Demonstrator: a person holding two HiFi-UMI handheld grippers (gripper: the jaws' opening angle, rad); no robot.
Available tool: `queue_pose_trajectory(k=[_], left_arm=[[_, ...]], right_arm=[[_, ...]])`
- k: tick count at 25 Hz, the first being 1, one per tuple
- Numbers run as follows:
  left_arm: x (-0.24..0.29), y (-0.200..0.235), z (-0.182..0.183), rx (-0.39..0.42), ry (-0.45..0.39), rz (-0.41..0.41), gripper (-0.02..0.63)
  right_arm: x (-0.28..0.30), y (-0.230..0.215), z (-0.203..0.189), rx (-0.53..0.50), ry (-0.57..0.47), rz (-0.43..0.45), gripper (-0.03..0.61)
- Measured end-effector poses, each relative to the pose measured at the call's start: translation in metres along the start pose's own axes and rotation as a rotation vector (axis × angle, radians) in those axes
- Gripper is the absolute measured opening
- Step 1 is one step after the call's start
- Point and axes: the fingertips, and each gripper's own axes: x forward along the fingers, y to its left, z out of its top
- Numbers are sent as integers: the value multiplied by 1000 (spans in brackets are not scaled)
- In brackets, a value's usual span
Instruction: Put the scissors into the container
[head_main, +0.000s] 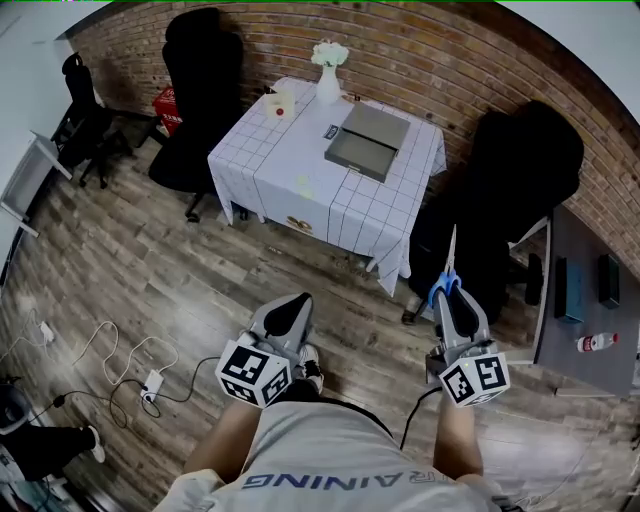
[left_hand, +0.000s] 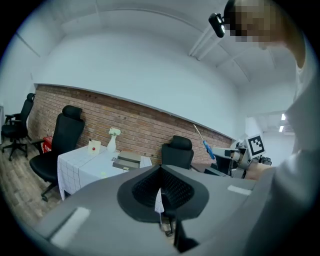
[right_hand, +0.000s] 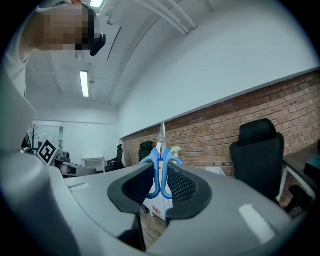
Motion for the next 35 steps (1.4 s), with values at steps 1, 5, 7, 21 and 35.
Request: queue_pose_trajectory(k=[1, 5, 7, 21, 35], left_arm=[[7, 9, 8, 6, -10, -2, 0], [28, 43, 36, 20, -39, -9, 0], [34, 57, 44, 29, -38, -15, 0], [57, 117, 59, 19, -38, 1, 0], [151, 169, 82, 1, -34, 50, 0]], right_arm=[[12, -2, 5, -5, -8, -5, 104], [54, 0, 21, -22, -28, -16, 104], [68, 4, 25, -24, -34, -18, 104], [146, 0, 17, 14, -6, -11, 104], [253, -64, 23, 26, 10, 31, 104]])
